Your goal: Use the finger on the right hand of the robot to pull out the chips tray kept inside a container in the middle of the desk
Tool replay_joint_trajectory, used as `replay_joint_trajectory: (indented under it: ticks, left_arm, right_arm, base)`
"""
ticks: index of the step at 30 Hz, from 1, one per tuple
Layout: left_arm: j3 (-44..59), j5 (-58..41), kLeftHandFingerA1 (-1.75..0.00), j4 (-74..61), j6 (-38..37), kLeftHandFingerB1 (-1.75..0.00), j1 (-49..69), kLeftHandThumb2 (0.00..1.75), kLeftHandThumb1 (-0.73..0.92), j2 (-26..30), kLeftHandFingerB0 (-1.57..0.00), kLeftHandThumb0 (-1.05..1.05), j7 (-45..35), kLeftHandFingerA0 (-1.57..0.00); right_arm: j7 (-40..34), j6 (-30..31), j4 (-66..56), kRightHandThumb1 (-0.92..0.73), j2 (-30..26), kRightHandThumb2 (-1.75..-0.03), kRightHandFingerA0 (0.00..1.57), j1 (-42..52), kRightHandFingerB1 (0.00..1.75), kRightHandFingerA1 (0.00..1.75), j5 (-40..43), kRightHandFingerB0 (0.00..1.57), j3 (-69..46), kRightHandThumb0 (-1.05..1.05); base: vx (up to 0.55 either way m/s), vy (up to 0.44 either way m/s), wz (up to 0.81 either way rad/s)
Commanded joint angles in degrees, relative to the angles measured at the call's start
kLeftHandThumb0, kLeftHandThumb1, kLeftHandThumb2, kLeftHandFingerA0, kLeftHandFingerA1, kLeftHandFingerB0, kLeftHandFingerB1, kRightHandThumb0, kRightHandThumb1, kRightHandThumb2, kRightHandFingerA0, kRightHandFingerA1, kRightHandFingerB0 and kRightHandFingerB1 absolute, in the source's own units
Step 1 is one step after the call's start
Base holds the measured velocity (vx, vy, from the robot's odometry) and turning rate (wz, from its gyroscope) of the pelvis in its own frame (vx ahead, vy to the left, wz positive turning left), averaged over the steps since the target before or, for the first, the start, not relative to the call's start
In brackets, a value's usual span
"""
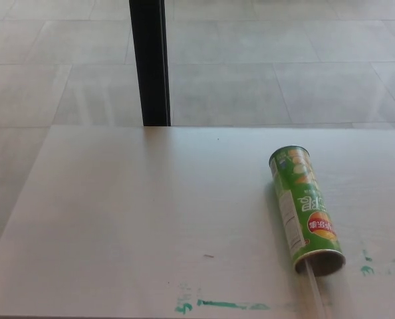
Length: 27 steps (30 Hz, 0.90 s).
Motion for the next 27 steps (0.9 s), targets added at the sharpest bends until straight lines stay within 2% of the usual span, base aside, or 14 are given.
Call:
replay_joint_trajectory:
  ticks: [1,3,7,8,10,12,15,17,18,19,23,24,26,27]
  left_arm:
    - [-0.46,0.55,-0.60,-0.11,0.05,-0.54,0.15,0.60,0.68,1.65,-0.62,-0.62,0.69,-0.54]
    - [-0.40,0.44,-0.62,0.01,-0.42,-0.51,0.25,0.61,0.69,1.24,-0.55,-0.60,0.57,-0.53]
    - [-0.50,0.42,-0.60,-0.03,-0.36,-0.55,0.34,0.62,0.69,0.88,-0.59,-0.61,0.80,-0.52]
    - [-0.05,-0.06,-0.59,0.00,-0.09,-0.57,0.23,0.61,0.69,0.89,-0.61,-0.57,0.55,-0.50]
    - [0.51,-0.61,-0.61,0.26,0.19,-0.52,-0.01,0.60,0.69,0.87,-0.56,-0.58,0.10,-0.52]
    - [0.19,-0.17,-0.61,0.22,-0.35,-0.56,0.13,0.61,0.69,1.02,-0.62,-0.58,0.53,-0.54]
    - [0.36,-0.42,-0.59,0.08,-0.68,-0.55,0.26,0.61,0.70,1.08,-0.58,-0.59,-0.24,-0.49]
    - [-0.50,0.51,-0.59,0.01,-1.28,-0.55,0.38,0.61,0.70,1.05,-0.58,-0.59,0.36,-0.49]
    - [-0.70,0.70,-0.61,0.04,-0.89,-0.54,0.22,0.60,0.70,1.08,-0.58,-0.59,0.59,-0.52]
    - [-0.64,0.58,-0.63,0.08,-0.79,-0.60,0.24,0.61,0.69,1.07,-0.62,-0.60,0.45,-0.53]
    - [-0.32,0.21,-0.61,0.44,0.14,-0.58,0.08,0.61,0.69,0.81,-0.61,-0.58,0.82,-0.53]
    - [-0.28,0.16,-0.62,0.42,0.00,-0.56,0.14,0.61,0.69,0.83,-0.61,-0.58,0.70,-0.54]
    - [-0.53,0.38,-0.60,0.19,-0.30,-0.54,0.28,0.61,0.71,0.90,-0.58,-0.58,0.70,-0.53]
    - [-0.03,-0.18,-0.59,0.29,0.15,-0.53,0.20,0.61,0.69,0.90,-0.59,-0.59,0.20,-0.51]
  right_arm:
    - [-12.67,-0.39,18.66,-0.57,7.14,-0.57,0.78,-1.45,0.35,1.02,7.44,0.19,-5.48,-0.13]
    - [-16.16,-2.17,24.32,-0.53,9.57,-0.58,0.79,-2.94,0.38,1.12,8.83,0.22,-6.03,-0.15]
    - [-19.21,-2.29,32.56,-0.56,11.82,-0.56,0.80,-6.09,0.37,1.20,10.33,0.24,-5.76,-0.13]
    - [-20.26,-3.21,34.24,-0.56,12.58,-0.57,0.73,-6.33,0.44,1.26,10.07,0.27,-5.18,-0.10]
    - [-23.15,-5.10,39.32,-0.54,13.81,-0.56,0.77,-7.50,0.45,1.19,9.70,0.31,-4.27,-0.11]
    - [-21.35,-4.72,41.77,-0.54,14.41,-0.60,0.71,-8.09,0.46,1.36,12.14,0.31,-5.05,-0.16]
    - [-21.01,-5.31,47.20,-0.58,14.24,-0.58,0.75,-8.49,0.41,1.20,13.50,0.34,-5.31,-0.16]
    - [-20.56,-4.91,47.65,-0.58,14.08,-0.58,0.75,-8.35,0.41,1.20,13.90,0.34,-5.39,-0.16]
    - [-19.43,-1.13,46.18,-0.59,14.60,-0.57,0.77,-7.96,0.38,0.96,14.08,0.35,-5.42,-0.19]
    - [-17.49,-1.52,48.88,-0.61,14.40,-0.58,0.76,-8.89,0.39,0.90,16.31,0.31,-6.08,-0.16]
    - [-15.78,-1.50,54.82,-0.60,12.64,-0.57,0.71,-10.87,0.39,0.81,17.37,0.32,-5.01,-0.21]
    - [-15.82,-1.95,55.91,-0.59,12.49,-0.57,0.76,-11.13,0.40,0.79,17.47,0.34,-4.55,-0.20]
    - [-16.77,-2.92,55.97,-0.60,13.40,-0.57,0.75,-11.00,0.41,0.82,17.81,0.34,-3.66,-0.17]
    - [-16.44,-3.74,58.32,-0.63,12.23,-0.58,0.67,-10.60,0.40,0.72,15.13,0.33,-0.49,-0.23]
  base:
    - [0.00,0.000,0.00]
    - [0.00,0.000,0.00]
    - [0.00,0.000,0.00]
    - [0.00,0.000,0.00]
    - [0.00,0.000,0.00]
    - [0.00,0.000,0.00]
    - [0.00,0.000,0.00]
    - [0.00,0.000,0.00]
    - [0.00,0.000,0.00]
    - [0.00,0.000,0.00]
    - [0.00,0.000,0.00]
    - [0.00,0.000,0.00]
    - [0.00,0.000,0.00]
    - [0.00,0.000,0.00]
